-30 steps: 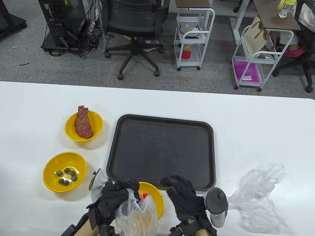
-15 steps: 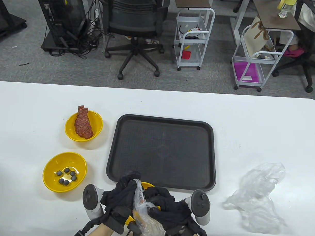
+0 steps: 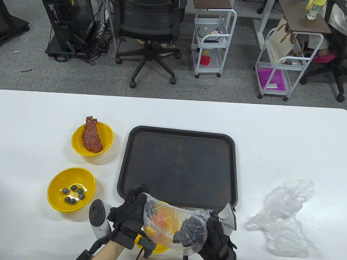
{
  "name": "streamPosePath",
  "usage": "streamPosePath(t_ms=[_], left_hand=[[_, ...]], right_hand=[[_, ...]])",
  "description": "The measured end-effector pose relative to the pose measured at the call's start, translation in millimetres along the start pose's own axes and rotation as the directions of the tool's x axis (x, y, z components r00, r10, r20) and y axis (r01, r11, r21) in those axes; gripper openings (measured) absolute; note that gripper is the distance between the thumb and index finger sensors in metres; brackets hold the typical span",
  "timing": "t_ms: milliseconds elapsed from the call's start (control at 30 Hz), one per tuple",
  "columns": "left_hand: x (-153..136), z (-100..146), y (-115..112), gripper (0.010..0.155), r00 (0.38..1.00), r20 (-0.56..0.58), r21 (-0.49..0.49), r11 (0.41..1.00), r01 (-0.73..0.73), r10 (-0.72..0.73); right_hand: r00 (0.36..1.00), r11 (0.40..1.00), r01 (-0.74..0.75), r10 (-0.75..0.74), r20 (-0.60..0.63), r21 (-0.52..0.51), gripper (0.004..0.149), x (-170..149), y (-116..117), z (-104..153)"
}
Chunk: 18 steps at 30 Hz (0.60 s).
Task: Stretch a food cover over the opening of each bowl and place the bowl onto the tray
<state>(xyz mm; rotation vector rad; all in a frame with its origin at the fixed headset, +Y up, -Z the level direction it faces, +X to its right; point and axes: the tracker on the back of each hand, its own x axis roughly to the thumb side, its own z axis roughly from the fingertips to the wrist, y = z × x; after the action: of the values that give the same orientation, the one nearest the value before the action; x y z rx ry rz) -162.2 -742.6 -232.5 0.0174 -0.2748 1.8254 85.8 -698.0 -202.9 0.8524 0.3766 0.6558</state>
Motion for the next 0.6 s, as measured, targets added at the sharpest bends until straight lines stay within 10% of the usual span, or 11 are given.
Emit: streamPosePath(t_ms=[300, 433, 600], left_hand=[[-8.3, -2.3, 4.2, 0.044, 0.878, -0.048, -0.047, 0.877, -0.479, 0.477], [-8.8, -0.7, -1.0, 0.044, 0.708, -0.144, -0.09, 0.704, -0.705, 0.691], [-4.5, 2.0, 7.1, 0.044, 0.799, -0.181, -0.181, 0.779, -0.6, 0.574]], right_hand=[[0.972, 0.99, 0.123, -0.134, -0.193, -0.068, 0.039, -32.5, -8.0, 6.9], [0.949, 0.977, 0.162, -0.193, -0.249, -0.139, 0.039, -48.1, -11.9, 10.8], [0.966, 0.951, 0.189, -0.225, -0.126, -0.244, 0.038, -38.3, -23.4, 14.8]])
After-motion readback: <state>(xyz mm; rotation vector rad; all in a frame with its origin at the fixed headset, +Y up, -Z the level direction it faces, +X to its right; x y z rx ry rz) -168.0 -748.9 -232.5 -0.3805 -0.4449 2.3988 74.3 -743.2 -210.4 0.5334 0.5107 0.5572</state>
